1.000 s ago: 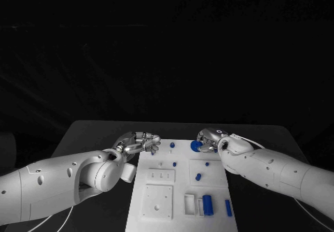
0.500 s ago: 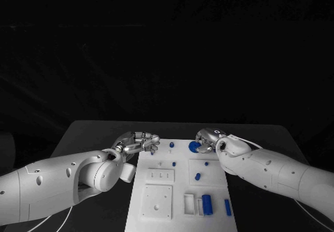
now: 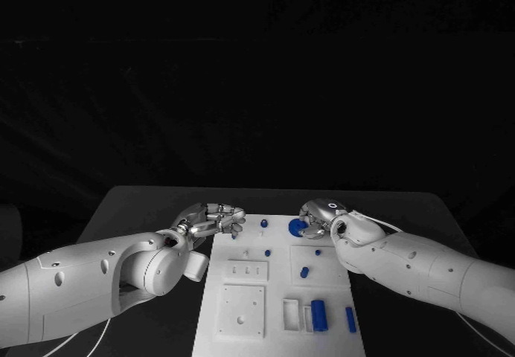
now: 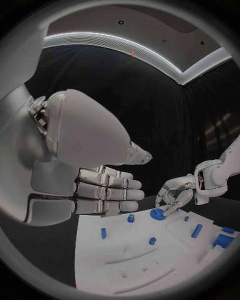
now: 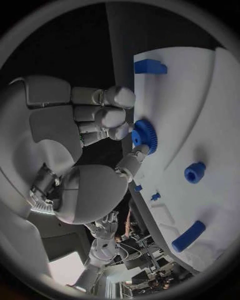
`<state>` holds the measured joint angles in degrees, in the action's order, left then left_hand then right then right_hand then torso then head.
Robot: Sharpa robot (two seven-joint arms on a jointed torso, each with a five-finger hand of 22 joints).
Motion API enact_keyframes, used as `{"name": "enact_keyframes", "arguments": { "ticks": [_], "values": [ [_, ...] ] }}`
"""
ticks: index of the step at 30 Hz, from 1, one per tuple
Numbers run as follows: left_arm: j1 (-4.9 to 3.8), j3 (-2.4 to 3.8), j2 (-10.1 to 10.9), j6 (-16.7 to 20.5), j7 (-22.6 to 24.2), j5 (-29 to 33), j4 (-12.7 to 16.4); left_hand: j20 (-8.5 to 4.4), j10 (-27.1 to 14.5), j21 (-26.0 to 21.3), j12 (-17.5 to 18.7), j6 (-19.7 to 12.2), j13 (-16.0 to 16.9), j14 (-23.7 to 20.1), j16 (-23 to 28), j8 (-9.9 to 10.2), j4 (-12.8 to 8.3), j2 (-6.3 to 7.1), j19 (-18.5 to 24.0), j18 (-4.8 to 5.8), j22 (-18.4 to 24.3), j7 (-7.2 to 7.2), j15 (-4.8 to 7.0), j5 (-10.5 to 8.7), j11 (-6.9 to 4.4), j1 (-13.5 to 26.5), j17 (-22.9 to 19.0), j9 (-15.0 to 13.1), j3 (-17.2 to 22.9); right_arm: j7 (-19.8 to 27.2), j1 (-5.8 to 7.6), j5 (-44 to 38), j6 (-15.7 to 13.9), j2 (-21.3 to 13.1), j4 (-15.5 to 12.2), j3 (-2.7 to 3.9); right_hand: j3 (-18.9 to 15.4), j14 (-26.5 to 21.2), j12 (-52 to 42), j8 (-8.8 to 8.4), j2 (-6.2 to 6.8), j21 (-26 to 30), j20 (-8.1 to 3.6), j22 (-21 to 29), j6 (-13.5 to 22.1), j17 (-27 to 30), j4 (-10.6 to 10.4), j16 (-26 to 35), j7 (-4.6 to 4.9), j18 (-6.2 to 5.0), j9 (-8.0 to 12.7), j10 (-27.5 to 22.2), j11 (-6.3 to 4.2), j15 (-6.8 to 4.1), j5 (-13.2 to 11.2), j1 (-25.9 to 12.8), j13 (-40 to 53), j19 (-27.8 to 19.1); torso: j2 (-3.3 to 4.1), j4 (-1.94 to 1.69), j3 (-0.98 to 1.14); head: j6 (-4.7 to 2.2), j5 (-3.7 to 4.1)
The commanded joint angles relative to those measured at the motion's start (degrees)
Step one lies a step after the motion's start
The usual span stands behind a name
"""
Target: Assemble the parts on the task board
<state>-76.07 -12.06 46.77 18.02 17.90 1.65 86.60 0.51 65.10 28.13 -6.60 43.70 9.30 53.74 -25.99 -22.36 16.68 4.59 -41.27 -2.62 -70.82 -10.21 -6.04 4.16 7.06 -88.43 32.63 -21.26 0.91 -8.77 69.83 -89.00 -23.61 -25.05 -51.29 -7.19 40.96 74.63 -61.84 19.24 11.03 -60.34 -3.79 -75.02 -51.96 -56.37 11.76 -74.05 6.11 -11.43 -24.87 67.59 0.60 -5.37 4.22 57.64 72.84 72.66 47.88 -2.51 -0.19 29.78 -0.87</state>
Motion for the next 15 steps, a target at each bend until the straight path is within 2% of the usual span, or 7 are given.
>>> {"name": "enact_keyframes", "arguments": {
  "ticks": [1,8,15],
  "values": [
    [-0.05,0.04,0.0,-0.9,0.4,-0.3,0.0,-0.08,-0.3,-0.2,0.4,0.0,0.1,0.3,0.3,0.4,0.0,-0.25,0.3,-1.00,0.1,-0.18,-0.13,0.21,0.05,-0.1,0.1,-0.1,-0.4,-0.4,-0.03,-0.8,-2.7,-0.4,-1.1,-0.01,0.1,0.0,-0.1,0.09,0.12,-0.3,-0.37,-0.8,-1.3,-0.1,-0.3,0.3,0.82,-3.57,-0.1,0.3,-0.12,-0.33,-0.2,0.3,-0.1,0.2,-0.01,0.02,0.03,-0.09,-0.16],
    [-0.05,0.04,0.1,-0.8,0.4,-0.4,0.1,-0.08,-0.3,-0.2,0.4,0.0,0.1,0.3,0.4,0.4,0.0,-0.27,0.3,-1.00,0.1,-0.16,-0.13,0.22,0.03,-0.1,0.1,-0.1,-0.4,-0.9,0.18,-1.6,-5.4,-1.2,-4.1,0.01,0.5,0.1,-0.3,0.03,0.30,-0.3,-0.53,-0.8,-1.4,-0.2,-0.3,0.4,0.76,-3.57,-0.1,0.6,-0.19,-0.40,-0.5,1.0,-0.1,0.3,-0.03,0.07,0.04,-0.27,-0.25],
    [-0.04,0.04,0.3,-0.7,0.5,-0.5,0.3,-0.08,-0.3,-0.2,0.4,0.1,0.1,0.3,0.4,0.4,0.0,-0.28,0.3,-1.01,0.1,-0.12,-0.12,0.24,0.00,-0.2,0.1,-0.1,-0.4,-1.4,0.65,-2.8,-6.5,-1.5,-6.4,0.03,0.7,0.1,-0.5,0.09,0.63,-0.5,-0.60,-0.8,-1.6,-0.3,-0.5,0.4,0.71,-3.57,-0.2,0.8,-0.23,-0.44,-0.7,1.2,-0.1,0.5,-0.02,0.02,-0.01,-0.43,-0.30]
  ]
}}
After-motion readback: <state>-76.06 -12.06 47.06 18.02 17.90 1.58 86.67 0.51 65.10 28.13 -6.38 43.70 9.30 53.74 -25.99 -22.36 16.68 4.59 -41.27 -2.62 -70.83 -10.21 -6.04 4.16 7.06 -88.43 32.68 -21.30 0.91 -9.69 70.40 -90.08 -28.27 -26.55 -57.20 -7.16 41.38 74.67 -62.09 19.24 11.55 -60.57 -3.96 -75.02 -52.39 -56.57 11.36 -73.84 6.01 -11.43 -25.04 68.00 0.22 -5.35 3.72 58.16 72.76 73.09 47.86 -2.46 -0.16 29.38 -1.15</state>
